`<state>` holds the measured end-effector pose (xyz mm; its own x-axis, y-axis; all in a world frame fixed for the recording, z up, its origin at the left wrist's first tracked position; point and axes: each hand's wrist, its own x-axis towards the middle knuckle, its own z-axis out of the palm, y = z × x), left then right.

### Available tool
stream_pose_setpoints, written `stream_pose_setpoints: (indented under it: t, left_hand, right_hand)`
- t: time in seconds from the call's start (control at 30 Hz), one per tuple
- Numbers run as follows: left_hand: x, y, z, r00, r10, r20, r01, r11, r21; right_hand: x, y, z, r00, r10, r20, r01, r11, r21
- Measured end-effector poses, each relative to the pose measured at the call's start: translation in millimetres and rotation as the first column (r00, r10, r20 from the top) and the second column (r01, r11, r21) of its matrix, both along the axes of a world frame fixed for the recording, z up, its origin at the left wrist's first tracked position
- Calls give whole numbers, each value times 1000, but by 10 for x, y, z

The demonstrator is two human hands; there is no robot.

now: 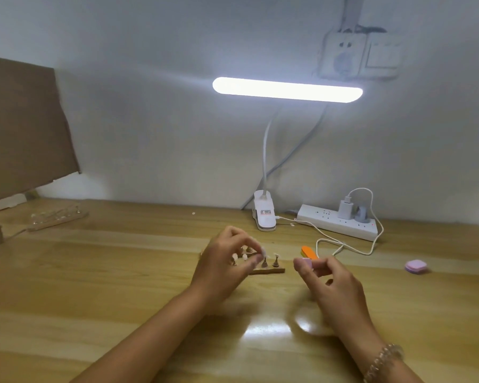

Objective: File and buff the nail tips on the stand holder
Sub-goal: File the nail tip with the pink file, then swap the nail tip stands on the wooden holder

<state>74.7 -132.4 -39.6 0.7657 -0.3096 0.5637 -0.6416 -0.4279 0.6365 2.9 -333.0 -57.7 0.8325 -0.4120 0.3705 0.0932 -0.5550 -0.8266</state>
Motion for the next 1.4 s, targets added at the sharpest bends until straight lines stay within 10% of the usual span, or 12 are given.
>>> stream_pose_setpoints:
  t: [0.8,1.4]
  left_hand:
    - [313,-96,-3,955,153,-254,-72,950,304]
    - [232,-333,-63,939,226,260,-327,824,463]
  right_hand:
    - [-10,27,6,995,10,-99,-20,994,-103]
    - [-56,51,14,994,27,-105,-46,982,-182]
